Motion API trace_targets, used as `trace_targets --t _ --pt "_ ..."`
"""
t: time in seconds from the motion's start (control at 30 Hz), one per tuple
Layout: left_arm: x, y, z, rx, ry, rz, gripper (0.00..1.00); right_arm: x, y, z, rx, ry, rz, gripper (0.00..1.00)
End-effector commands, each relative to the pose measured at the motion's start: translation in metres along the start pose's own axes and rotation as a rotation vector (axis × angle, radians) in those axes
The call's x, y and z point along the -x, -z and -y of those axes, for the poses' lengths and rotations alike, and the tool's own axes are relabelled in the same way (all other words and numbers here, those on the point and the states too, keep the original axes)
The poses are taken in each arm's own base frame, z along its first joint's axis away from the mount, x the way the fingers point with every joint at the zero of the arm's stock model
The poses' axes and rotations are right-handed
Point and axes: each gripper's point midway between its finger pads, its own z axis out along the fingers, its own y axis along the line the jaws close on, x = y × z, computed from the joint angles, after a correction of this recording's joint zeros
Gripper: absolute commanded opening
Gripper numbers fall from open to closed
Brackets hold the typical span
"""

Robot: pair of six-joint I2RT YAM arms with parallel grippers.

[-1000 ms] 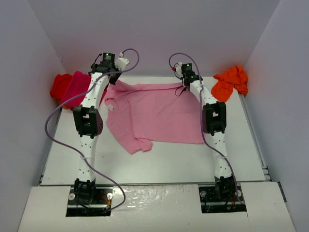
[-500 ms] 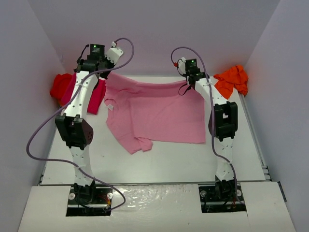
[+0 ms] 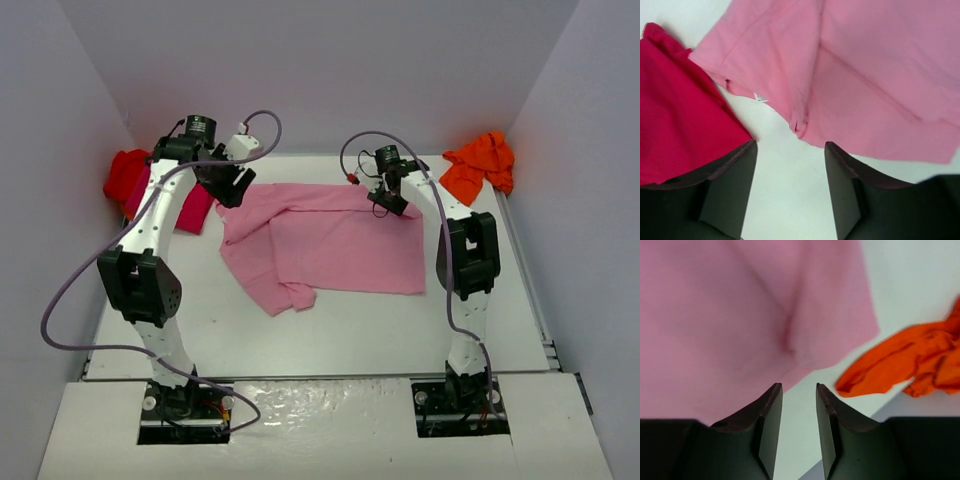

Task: Fold and stack the t-shirts
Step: Fold the flattened tshirt in 1/3 of the way

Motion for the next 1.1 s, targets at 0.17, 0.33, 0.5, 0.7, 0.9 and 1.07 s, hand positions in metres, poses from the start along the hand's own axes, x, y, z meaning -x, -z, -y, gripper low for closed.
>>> trace_targets --t 0.17,0.33,0.5,0.7,0.9,1.07 --pt "0.019 0.092 0.01 -0.027 0.022 0.228 0.61 -0.018 0.055 -0.03 0.241 0.024 0.038 0.36" --pt "0.027 0.056 -0.02 -0.005 0.052 0.186 0.61 -0.007 0.045 0.008 0.159 -0.071 0.054 0.39" --pt "0.038 0.028 -0.019 -0.063 0.07 0.189 0.59 -0.003 0.034 0.003 0.177 -0.098 0.046 0.38" --pt "0.015 0.013 0.04 -0.256 -0.029 0.088 0.55 -0.03 0.055 -0.032 0.258 -0.033 -0.001 0.4" --pt "-0.034 0.029 0.123 -0.471 -0.215 -0.062 0.55 -0.055 0.093 -0.086 0.447 0.026 -0.008 0.4" --pt "-0.088 0.025 0.176 -0.568 -0.336 -0.264 0.54 -0.07 0.087 -0.12 0.538 0.033 -0.055 0.38"
